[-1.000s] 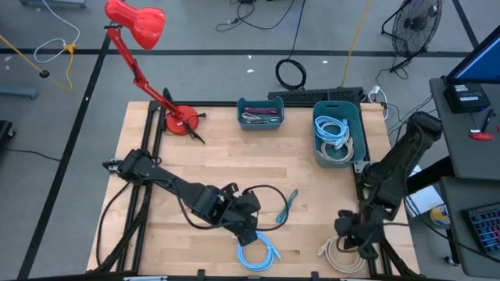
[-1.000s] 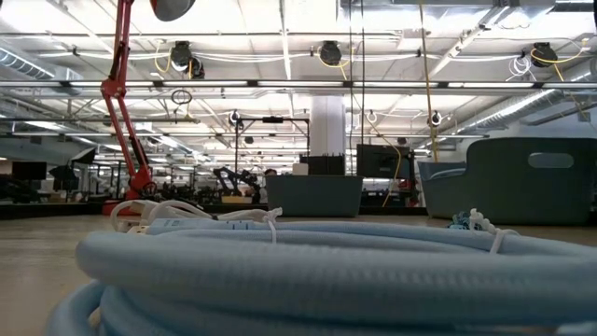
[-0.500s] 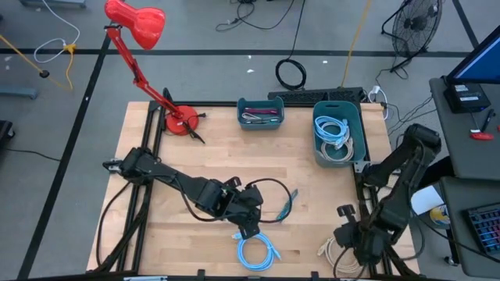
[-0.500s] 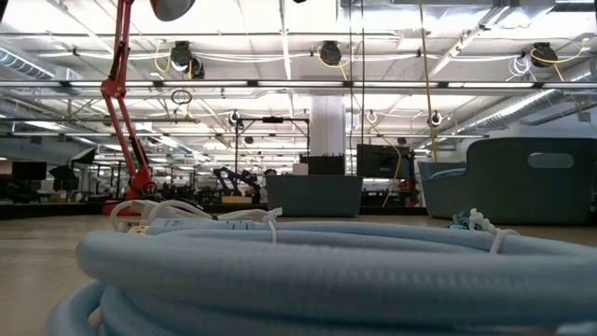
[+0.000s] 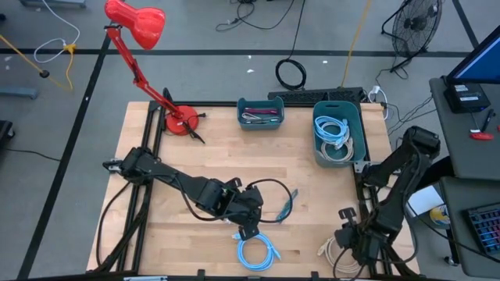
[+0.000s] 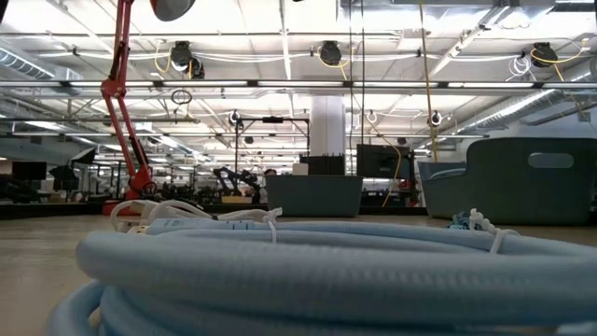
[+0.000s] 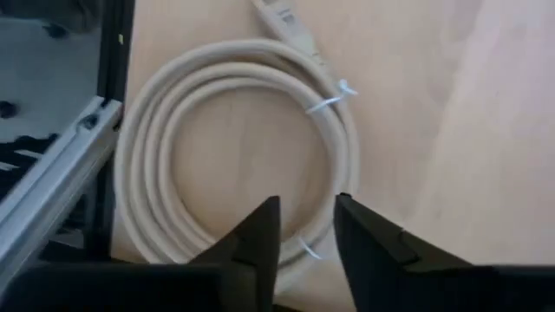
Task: Pick & Place USB Port
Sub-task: Put the brown HDMI cable into the right blue bin
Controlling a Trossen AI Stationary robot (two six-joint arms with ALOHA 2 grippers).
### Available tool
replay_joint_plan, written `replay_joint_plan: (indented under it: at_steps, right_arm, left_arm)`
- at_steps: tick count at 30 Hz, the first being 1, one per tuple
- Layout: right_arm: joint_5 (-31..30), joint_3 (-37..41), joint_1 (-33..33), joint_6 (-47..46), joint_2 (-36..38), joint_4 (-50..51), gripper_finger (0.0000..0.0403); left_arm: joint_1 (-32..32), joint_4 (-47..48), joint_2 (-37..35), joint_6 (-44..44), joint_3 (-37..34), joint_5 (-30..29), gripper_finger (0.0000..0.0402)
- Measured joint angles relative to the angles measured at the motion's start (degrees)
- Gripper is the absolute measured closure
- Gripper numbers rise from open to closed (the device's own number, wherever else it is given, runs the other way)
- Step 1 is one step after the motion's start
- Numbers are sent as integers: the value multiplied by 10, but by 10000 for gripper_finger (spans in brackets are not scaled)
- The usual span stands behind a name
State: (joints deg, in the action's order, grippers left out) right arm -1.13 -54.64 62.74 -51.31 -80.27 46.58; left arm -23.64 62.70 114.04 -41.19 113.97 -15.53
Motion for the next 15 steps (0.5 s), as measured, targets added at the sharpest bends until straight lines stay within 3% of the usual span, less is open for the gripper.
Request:
replay_joint_plan:
  at_steps: [7,15]
  right_arm:
    - [10,36,0,-13,0,-57,245]
    - [-15,79,0,-23,0,-102,236]
  left_arm:
    - [0,0,0,-1,0,0,298]
    - [0,0,0,-2,0,0,298]
